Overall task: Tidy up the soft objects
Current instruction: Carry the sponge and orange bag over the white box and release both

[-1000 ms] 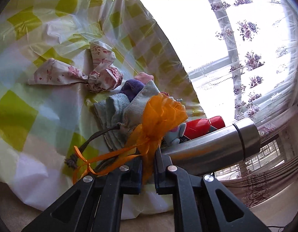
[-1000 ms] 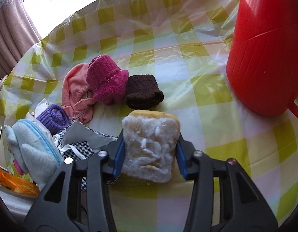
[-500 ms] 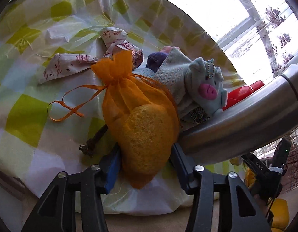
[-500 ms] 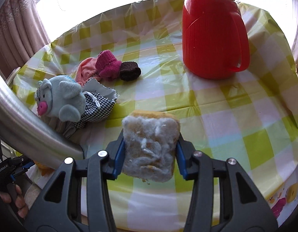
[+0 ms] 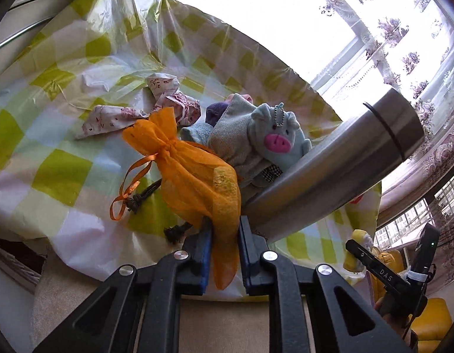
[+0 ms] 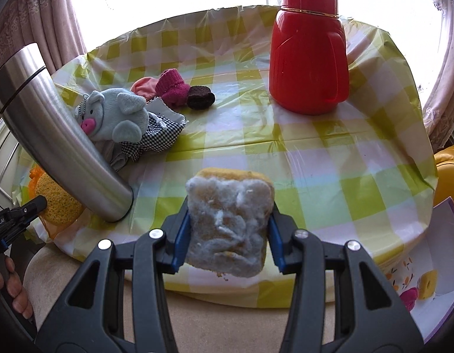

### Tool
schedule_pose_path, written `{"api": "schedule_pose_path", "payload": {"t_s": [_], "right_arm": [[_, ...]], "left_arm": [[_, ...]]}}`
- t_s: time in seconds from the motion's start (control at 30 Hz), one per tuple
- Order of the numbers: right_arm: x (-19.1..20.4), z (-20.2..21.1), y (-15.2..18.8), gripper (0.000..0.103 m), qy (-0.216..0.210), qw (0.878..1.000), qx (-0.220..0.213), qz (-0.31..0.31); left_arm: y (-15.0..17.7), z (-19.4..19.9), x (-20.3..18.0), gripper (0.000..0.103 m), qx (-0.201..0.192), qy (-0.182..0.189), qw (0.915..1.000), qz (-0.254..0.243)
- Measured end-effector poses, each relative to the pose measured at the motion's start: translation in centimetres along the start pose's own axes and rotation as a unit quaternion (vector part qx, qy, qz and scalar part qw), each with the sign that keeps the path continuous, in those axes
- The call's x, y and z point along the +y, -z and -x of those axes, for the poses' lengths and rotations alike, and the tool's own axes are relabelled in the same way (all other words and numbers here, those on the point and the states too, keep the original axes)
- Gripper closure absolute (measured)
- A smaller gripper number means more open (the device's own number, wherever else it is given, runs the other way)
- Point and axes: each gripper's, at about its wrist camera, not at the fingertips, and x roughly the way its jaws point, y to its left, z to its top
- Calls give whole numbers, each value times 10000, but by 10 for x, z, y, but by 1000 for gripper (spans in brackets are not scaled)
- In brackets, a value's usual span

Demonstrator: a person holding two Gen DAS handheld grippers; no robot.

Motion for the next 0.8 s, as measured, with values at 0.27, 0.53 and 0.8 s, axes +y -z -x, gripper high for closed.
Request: {"api": "schedule_pose_path", "payload": {"t_s": [0.27, 0.53, 0.8], "right_arm": [[2, 14, 10, 54, 76, 9999, -29, 92], [-3, 25, 14, 54, 56, 9999, -64, 84], [-20, 37, 20, 54, 83, 10000, -51, 7]], "left_arm": [[6, 14, -13, 86, -119, 182, 9998, -48], [18, 25, -32, 86, -124, 363, 9989, -274], [30, 26, -67, 86, -12, 576, 9965, -606]]}}
